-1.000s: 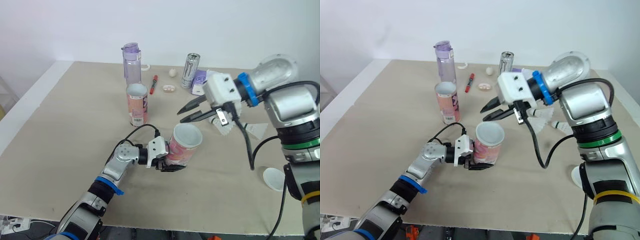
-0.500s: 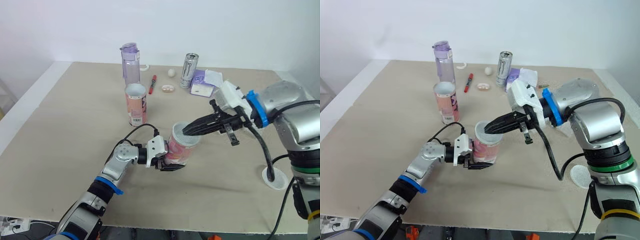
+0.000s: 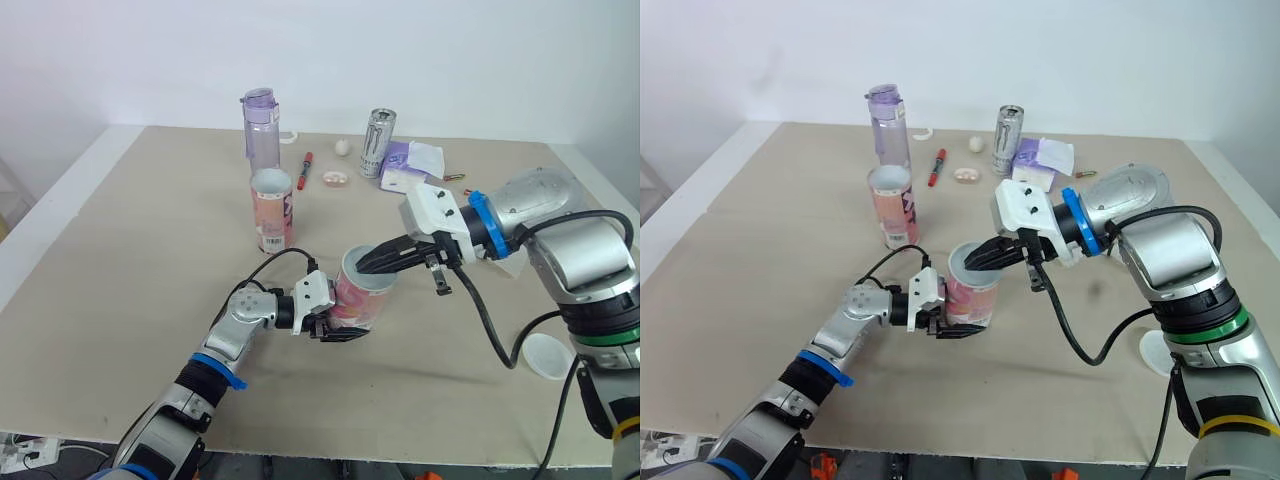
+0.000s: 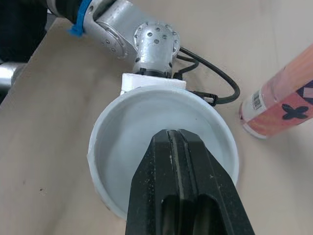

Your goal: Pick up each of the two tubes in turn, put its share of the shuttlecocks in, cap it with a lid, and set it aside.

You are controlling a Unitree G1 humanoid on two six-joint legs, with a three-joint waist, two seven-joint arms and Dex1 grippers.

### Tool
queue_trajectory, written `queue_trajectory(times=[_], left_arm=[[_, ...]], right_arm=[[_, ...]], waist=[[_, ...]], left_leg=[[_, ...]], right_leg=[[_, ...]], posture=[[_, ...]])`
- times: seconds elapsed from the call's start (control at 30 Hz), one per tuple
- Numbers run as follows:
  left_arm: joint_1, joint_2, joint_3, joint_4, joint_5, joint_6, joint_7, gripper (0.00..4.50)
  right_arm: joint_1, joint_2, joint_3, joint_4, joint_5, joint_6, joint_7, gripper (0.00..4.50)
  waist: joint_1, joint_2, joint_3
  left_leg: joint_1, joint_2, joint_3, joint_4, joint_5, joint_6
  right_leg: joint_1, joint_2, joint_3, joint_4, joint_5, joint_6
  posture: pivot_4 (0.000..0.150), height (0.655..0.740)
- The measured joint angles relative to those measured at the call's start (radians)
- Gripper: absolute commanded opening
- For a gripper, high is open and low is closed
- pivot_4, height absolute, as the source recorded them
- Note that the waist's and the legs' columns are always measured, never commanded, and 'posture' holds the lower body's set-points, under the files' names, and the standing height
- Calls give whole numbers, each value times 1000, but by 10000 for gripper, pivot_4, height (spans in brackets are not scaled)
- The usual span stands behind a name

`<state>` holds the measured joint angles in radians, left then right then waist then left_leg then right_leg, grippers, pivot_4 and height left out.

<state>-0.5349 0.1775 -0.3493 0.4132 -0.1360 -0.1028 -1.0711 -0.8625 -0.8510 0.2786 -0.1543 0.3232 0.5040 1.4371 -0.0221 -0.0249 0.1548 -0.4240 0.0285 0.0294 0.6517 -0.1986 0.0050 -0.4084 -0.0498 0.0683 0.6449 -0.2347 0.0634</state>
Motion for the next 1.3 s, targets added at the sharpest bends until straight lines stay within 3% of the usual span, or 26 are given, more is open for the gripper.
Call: queue_trajectory(times=[0.3,0.47,0.53,0.73,0.97,1.13,1.17,1.2,1.27,1.3], left_arm=[[6,-1,0,1,1,8,13,33262],[13,-3,0,-21,-1,17,16,33262],[14,-2,0,-36,-4,22,14,33262],[19,5,2,-55,-25,31,-2,33262],[21,7,5,-60,-28,39,-3,33262],[21,14,8,-56,-28,30,-7,33262],[21,15,9,-54,-27,23,-8,39976],[21,15,9,-49,-27,16,-9,43460],[21,19,12,-35,-24,10,-9,45000],[21,21,13,-34,-23,7,-9,45000]], right_arm=[[-10,2,20,1,-34,-11,1,766],[-12,9,-32,59,47,94,23,766],[-11,2,-83,97,106,153,31,766],[17,-50,-371,177,264,263,-28,766],[436,-34,-566,116,287,173,-136,766],[662,65,-532,51,213,-22,-168,766],[685,78,-516,50,197,-58,-173,6532],[707,91,-505,50,180,-97,-174,10956],[723,97,-480,51,155,-156,-174,19563],[723,99,-479,52,150,-172,-174,21800]], waist=[[0,-3,-5],[0,-4,-3],[1,-2,-2],[4,-1,-1],[4,-2,0],[1,0,0],[1,0,1],[1,1,1],[1,2,2],[1,2,2]], left_leg=[[2,0,1,0,-2,-3],[0,1,1,0,-1,-2],[-6,1,1,0,-1,-1],[-15,-1,1,-1,-1,-2],[-14,-1,0,0,-1,-2],[-14,0,-1,1,-1,-2],[-14,0,-1,1,-1,-2],[-13,0,-1,1,-1,-2],[-13,-1,-1,1,-1,-2],[-13,-1,-1,1,-1,-2]], right_leg=[[0,-8,-9,0,0,-1],[0,-10,-13,0,1,-1],[-2,-10,-13,0,5,-8],[-10,-8,-13,-1,4,-7],[-8,-5,-15,-1,0,0],[-7,0,-12,-1,1,1],[-8,1,-12,-1,2,1],[-8,1,-12,-1,2,1],[-9,1,-11,-1,3,1],[-8,1,-11,-1,3,1]], posture=[[1500,7400],[1500,7400],[1500,7400],[1500,7400],[1500,7400],[1500,7400],[1500,7400],[1500,7400],[1500,7400],[1500,7400]])
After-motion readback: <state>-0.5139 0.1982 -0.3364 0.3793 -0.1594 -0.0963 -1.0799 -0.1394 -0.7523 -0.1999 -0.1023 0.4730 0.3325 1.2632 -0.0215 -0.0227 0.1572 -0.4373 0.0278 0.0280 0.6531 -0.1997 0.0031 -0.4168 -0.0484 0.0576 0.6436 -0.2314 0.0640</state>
